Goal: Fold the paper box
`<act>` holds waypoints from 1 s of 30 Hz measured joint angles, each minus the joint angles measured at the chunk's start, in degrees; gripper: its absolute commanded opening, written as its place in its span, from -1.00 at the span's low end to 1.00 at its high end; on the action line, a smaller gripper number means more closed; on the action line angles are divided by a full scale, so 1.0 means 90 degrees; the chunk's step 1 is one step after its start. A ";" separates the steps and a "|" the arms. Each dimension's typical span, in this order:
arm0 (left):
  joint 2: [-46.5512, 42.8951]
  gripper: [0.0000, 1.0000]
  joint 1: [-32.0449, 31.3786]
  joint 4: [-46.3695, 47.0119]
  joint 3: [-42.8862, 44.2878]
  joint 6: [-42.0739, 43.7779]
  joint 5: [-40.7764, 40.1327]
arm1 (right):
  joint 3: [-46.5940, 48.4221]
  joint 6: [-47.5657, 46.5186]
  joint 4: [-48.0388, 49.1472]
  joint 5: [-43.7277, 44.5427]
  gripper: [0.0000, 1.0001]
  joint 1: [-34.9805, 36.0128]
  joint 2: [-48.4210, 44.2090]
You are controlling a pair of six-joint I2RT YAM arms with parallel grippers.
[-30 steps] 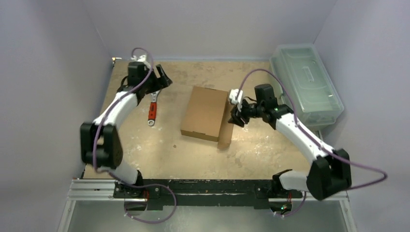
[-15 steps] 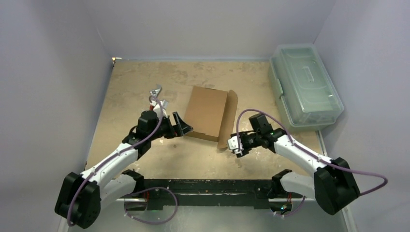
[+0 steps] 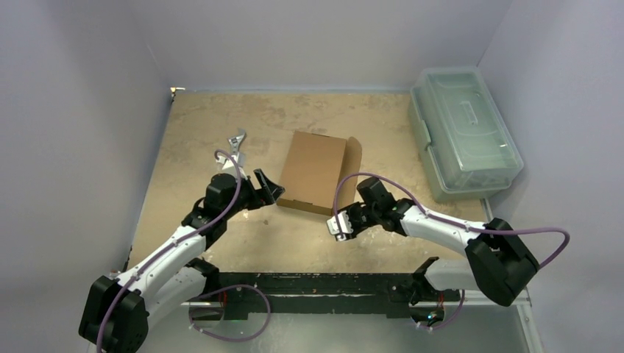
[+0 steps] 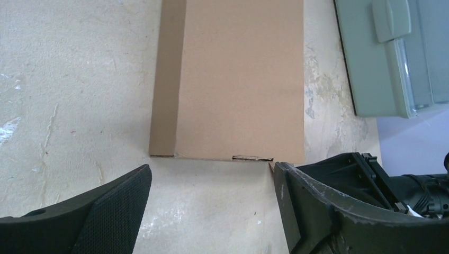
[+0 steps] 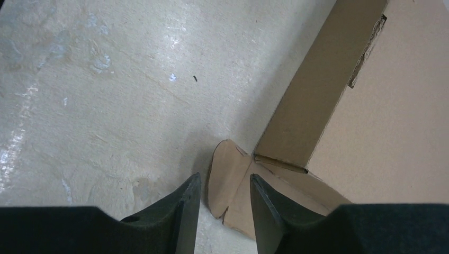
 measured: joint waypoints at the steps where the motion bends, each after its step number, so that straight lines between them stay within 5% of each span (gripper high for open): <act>1: 0.0012 0.67 0.0000 0.0000 0.0000 0.0000 -0.0027 | 0.0000 0.0019 0.0041 0.0053 -0.20 0.0049 0.0007; 19: -0.0007 0.71 0.0000 0.0000 0.0000 0.0039 -0.0219 | 0.0024 0.0916 0.0461 0.0877 -0.76 0.0316 0.0112; 30: 0.0539 0.72 0.0000 0.0372 0.0000 0.0294 -0.0214 | 0.0342 0.1681 0.0549 0.1078 -0.94 0.0187 0.0389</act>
